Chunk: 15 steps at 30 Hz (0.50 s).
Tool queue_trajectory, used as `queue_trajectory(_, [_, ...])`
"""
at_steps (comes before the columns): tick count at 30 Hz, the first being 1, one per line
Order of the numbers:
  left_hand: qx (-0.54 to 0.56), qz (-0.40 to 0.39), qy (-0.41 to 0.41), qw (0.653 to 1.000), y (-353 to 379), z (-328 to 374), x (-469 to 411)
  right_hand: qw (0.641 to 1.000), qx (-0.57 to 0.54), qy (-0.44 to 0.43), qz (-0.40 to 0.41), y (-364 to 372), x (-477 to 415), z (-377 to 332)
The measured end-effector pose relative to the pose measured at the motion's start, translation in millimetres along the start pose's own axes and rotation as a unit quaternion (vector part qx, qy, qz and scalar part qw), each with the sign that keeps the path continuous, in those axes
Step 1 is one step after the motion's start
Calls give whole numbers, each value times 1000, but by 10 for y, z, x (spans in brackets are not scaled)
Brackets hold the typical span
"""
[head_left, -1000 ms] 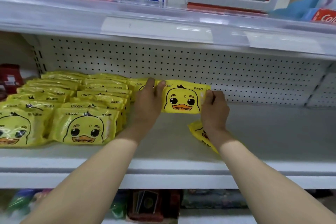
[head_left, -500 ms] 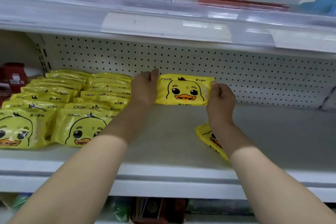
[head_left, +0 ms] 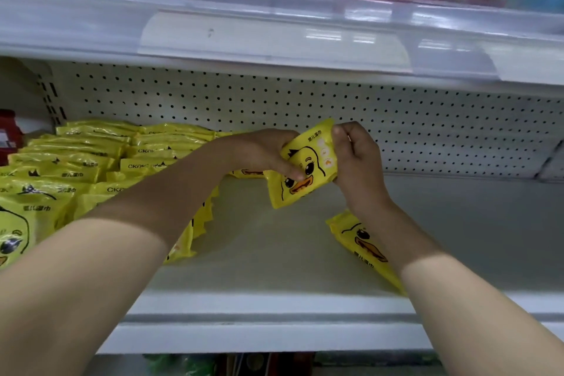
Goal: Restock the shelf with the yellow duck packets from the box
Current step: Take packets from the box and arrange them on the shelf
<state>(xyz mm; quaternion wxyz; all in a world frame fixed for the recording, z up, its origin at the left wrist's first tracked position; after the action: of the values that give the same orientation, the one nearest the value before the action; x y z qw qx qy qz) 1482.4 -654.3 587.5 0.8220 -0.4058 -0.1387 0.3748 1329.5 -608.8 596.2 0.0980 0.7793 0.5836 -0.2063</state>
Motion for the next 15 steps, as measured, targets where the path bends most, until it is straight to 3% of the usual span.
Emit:
queue_trajectory(7, [-23,-2,-28,999,-194,10,-43,988,151,-30,25,-235,-42,162])
queue_trajectory(10, [-122,-8,-37,992,-290,6,-144,969,245,-35,18,-228,-48,213])
queue_trajectory(15, [-241,21,-67,968,-493,-296,-255,959,281,-25,-1,-288,-14,258])
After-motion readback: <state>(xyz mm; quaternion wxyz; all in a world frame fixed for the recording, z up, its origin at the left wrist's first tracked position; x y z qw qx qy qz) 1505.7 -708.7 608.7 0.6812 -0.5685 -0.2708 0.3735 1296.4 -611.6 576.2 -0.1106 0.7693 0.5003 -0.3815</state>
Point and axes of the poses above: each hand's wrist, its own x-axis away from the middle knuckle, its own y-axis out of the palm, z = x × y, the point moved 8 cm from there along -x, towards the middle knuckle, and after that the axes turned 9 degrees about y, right-handed, at the moved point
